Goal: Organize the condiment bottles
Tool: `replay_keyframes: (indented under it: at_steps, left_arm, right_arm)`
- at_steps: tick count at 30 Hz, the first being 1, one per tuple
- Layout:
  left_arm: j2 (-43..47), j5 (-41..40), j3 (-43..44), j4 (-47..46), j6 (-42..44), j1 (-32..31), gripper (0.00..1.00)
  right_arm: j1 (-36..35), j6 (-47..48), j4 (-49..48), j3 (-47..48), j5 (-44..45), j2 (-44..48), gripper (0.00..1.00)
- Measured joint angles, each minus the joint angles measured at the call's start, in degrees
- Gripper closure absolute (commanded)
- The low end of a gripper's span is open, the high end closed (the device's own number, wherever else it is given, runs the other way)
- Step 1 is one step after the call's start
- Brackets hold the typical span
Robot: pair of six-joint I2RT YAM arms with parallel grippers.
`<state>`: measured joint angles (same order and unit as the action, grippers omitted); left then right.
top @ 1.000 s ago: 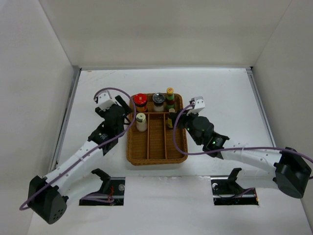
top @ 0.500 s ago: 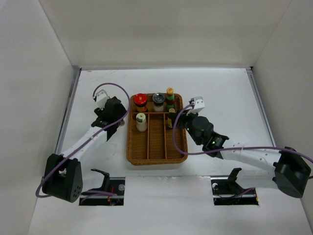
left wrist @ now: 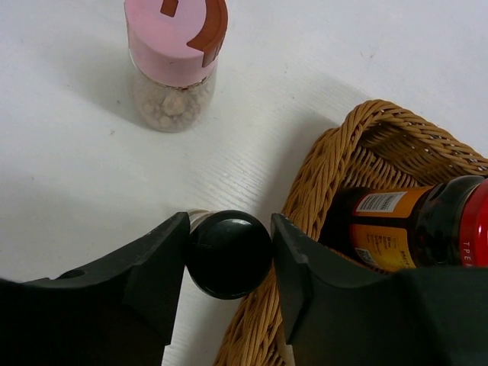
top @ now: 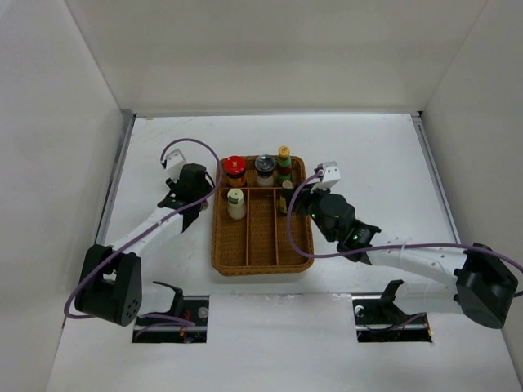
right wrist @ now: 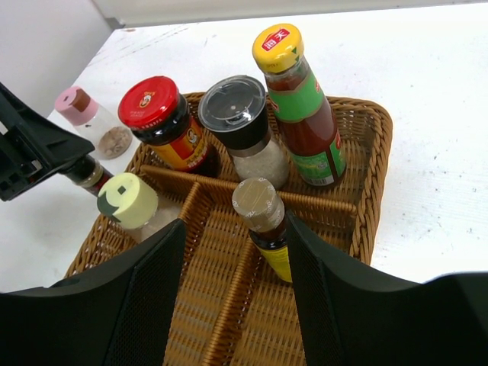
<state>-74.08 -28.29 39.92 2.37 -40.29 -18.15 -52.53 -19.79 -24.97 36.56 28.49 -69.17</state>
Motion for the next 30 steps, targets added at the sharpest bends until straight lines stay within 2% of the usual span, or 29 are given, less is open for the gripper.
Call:
replay_keyframes:
  at_steps: [10, 17, 23, 30]
  left_arm:
    - [1.88, -0.15, -0.37, 0.61, 0.11, -0.79, 0.73]
    - [11.34, -1.03, -0.9, 5.77, 0.46, -2.49, 0.74]
    - [21.42, -1.6, 0.2, 13.42, 1.64, -8.04, 0.73]
    - [25.68, -0.63, 2.47, 23.08, 1.46, -17.05, 0.73]
  right_arm:
    - [0.0, 0.07, 0.0, 0.0, 0.02, -0.13, 0.39]
    - [0.0, 0.09, -0.02, 0.0, 0.22, -0.17, 0.39]
    - [0.0, 0.09, 0.0, 0.0, 0.22, -0.55, 0.39]
    - [0.07, 0.09, 0.0, 0.0, 0.24, -0.57, 0.39]
